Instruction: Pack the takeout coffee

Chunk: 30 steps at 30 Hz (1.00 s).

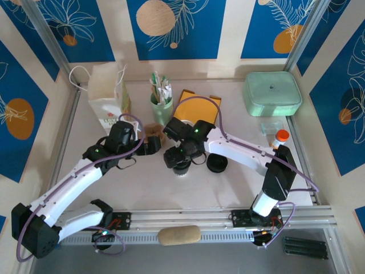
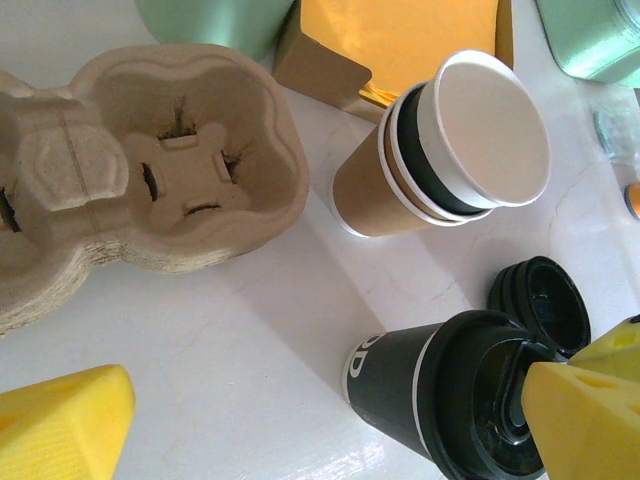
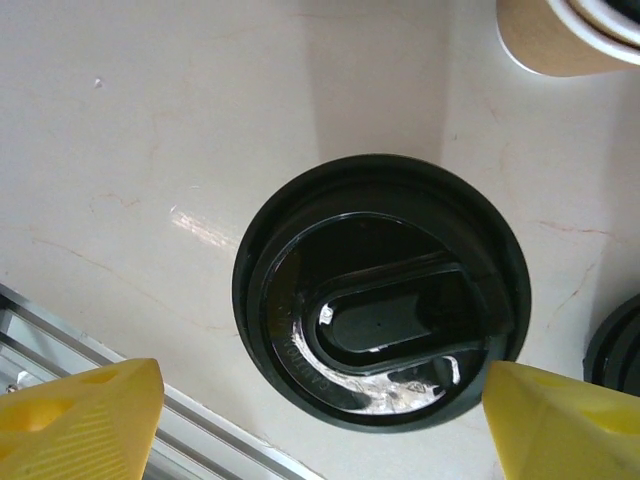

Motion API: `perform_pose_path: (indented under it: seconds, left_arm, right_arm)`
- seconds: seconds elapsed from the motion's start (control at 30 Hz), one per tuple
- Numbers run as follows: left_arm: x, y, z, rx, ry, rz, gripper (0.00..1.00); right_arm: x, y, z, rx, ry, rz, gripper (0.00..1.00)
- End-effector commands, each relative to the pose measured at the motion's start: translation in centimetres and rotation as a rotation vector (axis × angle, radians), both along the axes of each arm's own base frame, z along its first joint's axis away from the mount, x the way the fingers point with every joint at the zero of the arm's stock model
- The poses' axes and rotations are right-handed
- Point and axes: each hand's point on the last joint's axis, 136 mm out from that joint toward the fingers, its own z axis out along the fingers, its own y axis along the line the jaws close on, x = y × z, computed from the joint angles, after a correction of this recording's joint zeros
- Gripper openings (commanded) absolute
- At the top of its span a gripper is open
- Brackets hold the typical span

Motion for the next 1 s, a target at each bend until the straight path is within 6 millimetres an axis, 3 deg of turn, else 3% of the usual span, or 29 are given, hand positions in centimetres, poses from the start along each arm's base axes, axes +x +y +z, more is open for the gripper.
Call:
perform_pose_path:
  seconds: [0.0,0.47,0.97]
  left_arm:
    - [0.0,0.0,0.3,-0.029,-0.004,0.002,0.99]
    - [-0.2,0.1,0.5,-0.034,-0.010,0.007,0.99]
    - [-0.3,0.1,0.4,-0.043,-0.010,0.010,1.00]
  right_arm:
    - [0.2,-1.1,1.4,0.004,-0.029,-0.028,0.85]
    - [1.1,0.0,-1.9,-0.028,0.025,-0.022,0.88]
    - [-0.1,-0.2,-4.9,-0.128,0.037,0.021,0.82]
